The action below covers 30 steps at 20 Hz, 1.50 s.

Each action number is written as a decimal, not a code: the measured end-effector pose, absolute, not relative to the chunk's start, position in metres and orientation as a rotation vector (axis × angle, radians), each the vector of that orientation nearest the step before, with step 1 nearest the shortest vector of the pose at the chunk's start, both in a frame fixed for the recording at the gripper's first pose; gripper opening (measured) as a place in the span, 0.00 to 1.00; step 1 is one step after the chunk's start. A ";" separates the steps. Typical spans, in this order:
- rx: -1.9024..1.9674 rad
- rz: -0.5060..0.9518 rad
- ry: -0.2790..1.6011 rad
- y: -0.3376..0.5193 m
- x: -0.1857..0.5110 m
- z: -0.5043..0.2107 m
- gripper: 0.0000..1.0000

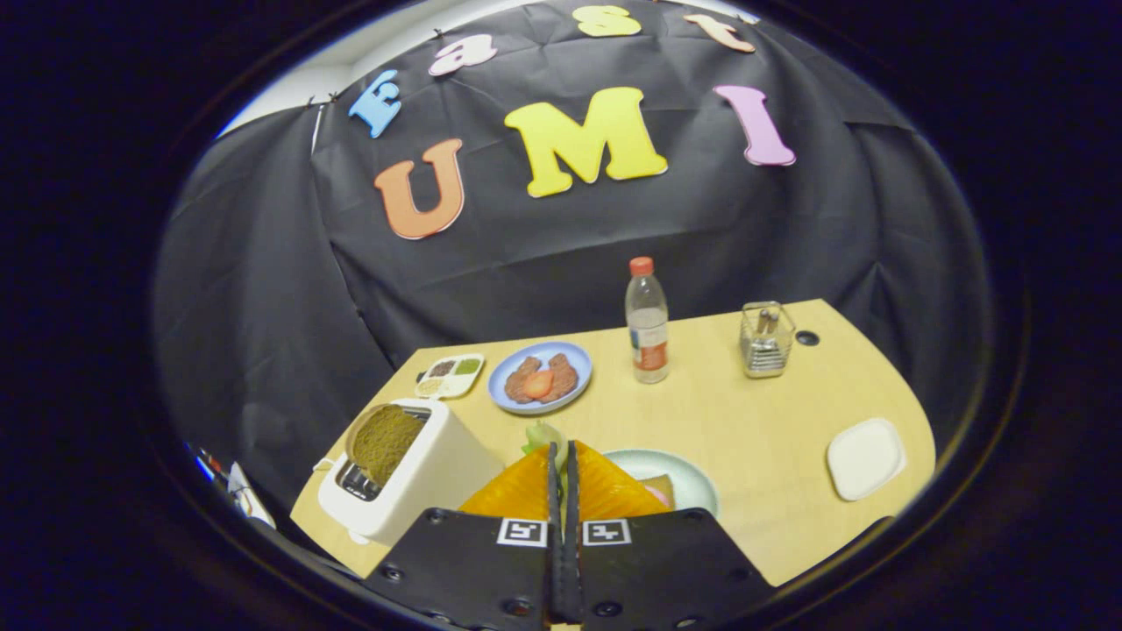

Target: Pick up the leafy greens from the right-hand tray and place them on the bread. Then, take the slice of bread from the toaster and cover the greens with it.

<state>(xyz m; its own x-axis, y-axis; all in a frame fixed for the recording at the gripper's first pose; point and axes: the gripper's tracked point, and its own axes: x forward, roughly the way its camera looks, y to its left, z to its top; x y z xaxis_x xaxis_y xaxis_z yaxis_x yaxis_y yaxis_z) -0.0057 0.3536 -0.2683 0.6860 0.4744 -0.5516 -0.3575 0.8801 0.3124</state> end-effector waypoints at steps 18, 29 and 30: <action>0.213 0.284 0.821 0.296 0.020 -0.386 0.15; 0.072 0.308 0.599 0.213 0.053 -0.328 0.96; 0.057 0.306 0.582 0.202 0.054 -0.319 0.96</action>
<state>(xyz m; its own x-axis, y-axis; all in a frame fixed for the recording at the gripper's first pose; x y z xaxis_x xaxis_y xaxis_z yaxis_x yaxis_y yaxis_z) 0.0545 0.2018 -0.3187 0.7915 0.3006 -0.5321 -0.2688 0.9532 0.1385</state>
